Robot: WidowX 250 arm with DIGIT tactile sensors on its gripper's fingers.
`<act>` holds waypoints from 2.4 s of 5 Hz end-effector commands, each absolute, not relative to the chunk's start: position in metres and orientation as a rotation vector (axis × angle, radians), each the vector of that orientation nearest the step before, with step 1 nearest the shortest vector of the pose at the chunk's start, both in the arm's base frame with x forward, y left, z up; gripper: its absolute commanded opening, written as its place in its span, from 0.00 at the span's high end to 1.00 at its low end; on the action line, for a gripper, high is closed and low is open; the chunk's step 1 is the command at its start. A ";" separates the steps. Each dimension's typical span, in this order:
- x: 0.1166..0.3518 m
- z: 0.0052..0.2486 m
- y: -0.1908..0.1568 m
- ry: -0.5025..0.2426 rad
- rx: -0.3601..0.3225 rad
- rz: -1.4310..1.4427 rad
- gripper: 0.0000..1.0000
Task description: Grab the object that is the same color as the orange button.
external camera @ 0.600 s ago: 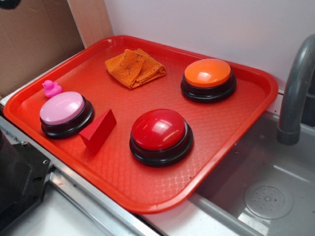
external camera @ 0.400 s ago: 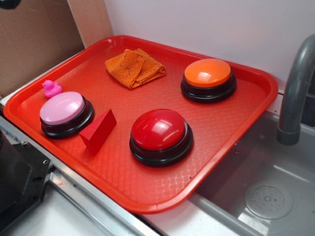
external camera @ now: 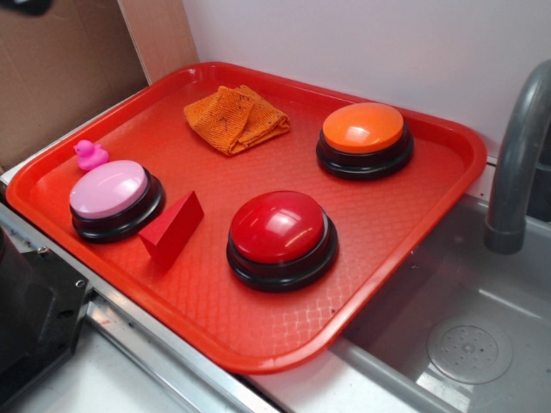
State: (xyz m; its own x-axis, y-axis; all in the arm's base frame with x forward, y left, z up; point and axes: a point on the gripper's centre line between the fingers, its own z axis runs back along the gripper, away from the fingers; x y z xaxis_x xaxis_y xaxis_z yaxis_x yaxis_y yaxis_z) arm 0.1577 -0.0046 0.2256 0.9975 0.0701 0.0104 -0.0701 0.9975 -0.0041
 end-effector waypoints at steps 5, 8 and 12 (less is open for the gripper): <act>0.285 0.122 0.101 0.149 -0.053 0.930 0.00; 0.302 0.073 0.060 0.188 0.003 0.914 0.00; 0.287 0.018 0.059 0.175 0.103 0.723 1.00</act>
State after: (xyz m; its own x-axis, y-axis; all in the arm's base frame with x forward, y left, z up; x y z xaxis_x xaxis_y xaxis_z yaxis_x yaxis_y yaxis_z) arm 0.3049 0.0503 0.0189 0.7276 0.6751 -0.1217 -0.6609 0.7374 0.1397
